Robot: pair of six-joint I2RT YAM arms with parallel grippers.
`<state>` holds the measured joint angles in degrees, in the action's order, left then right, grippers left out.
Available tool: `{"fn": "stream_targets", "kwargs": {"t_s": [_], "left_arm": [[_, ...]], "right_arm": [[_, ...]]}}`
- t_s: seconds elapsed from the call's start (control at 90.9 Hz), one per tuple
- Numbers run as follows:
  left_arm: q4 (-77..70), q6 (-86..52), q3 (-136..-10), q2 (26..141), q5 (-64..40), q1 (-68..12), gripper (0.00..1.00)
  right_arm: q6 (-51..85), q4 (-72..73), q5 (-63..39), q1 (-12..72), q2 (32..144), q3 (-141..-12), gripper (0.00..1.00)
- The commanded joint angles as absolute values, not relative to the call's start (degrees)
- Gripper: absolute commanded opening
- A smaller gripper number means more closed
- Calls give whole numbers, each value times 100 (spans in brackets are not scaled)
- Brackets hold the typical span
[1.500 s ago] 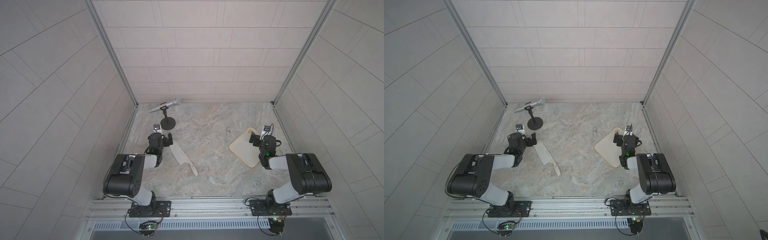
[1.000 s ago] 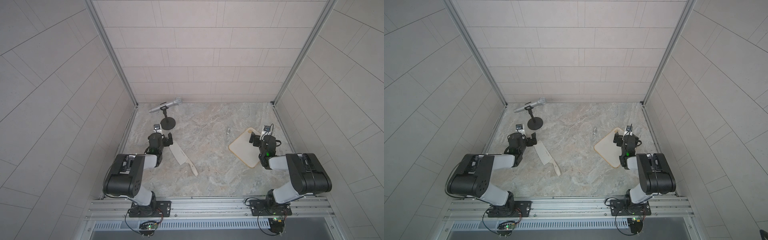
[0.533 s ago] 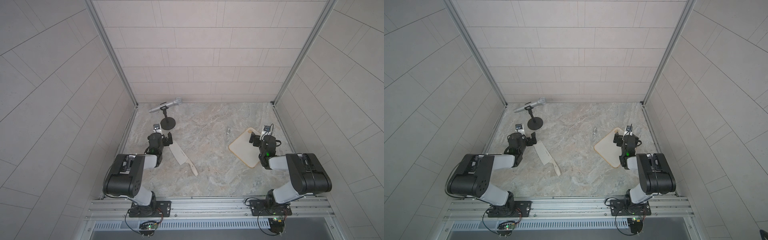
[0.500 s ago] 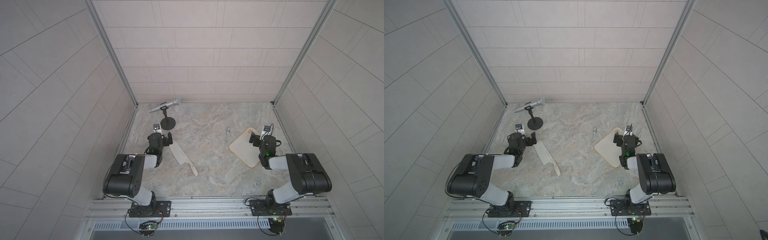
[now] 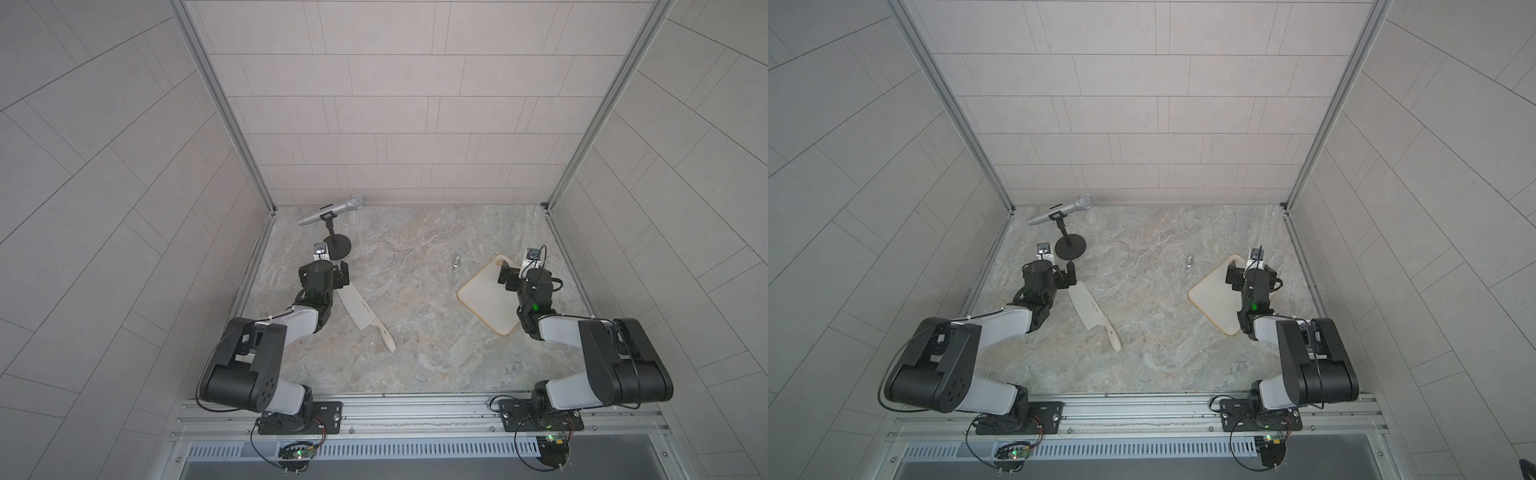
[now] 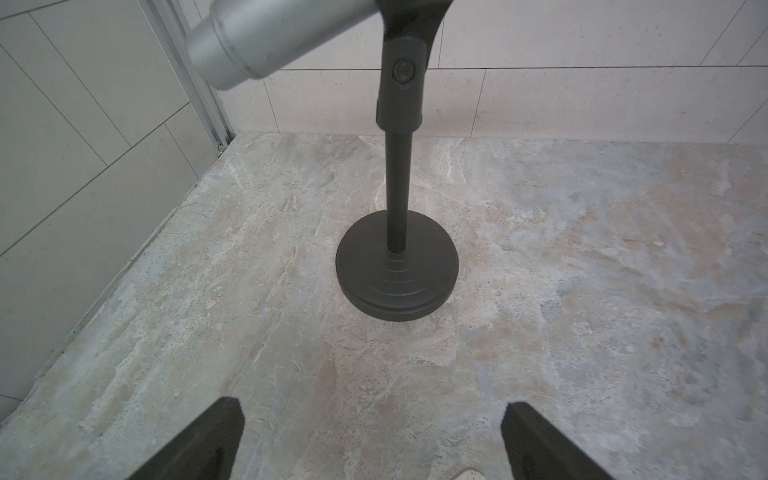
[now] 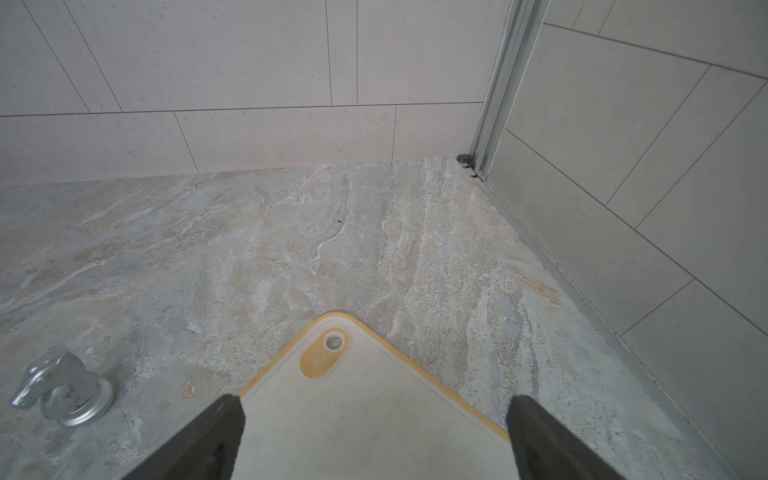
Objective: Align the knife with the edge of the cutting board
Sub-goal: Move the work surface to the center of the board.
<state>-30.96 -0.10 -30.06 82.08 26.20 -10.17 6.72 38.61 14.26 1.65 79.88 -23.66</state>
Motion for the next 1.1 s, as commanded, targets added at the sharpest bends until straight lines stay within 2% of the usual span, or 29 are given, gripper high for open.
{"fn": "stream_targets", "kwargs": {"t_s": [0.0,0.253,0.429,0.649,0.77,1.09], "left_arm": [[-2526,11,-3125,7895,2934,-1044,100],[-1766,-701,-3437,7268,3305,-1066,100],[-169,-2051,-4200,6837,4106,-1064,100],[1114,-2348,-5138,6440,3461,-1234,100],[1644,-2365,-5566,6427,3266,-1356,100],[2420,-2317,-6359,6655,1878,-1528,100]], "right_arm": [[777,2826,1695,180,7412,-2782,100],[1054,2004,1398,180,6404,-2849,100],[1836,451,1284,180,5759,-3368,100],[2622,-1816,923,176,5324,-4395,100],[2637,-2481,515,176,5069,-4577,100],[2719,-3756,-778,176,5101,-4995,100]]}}
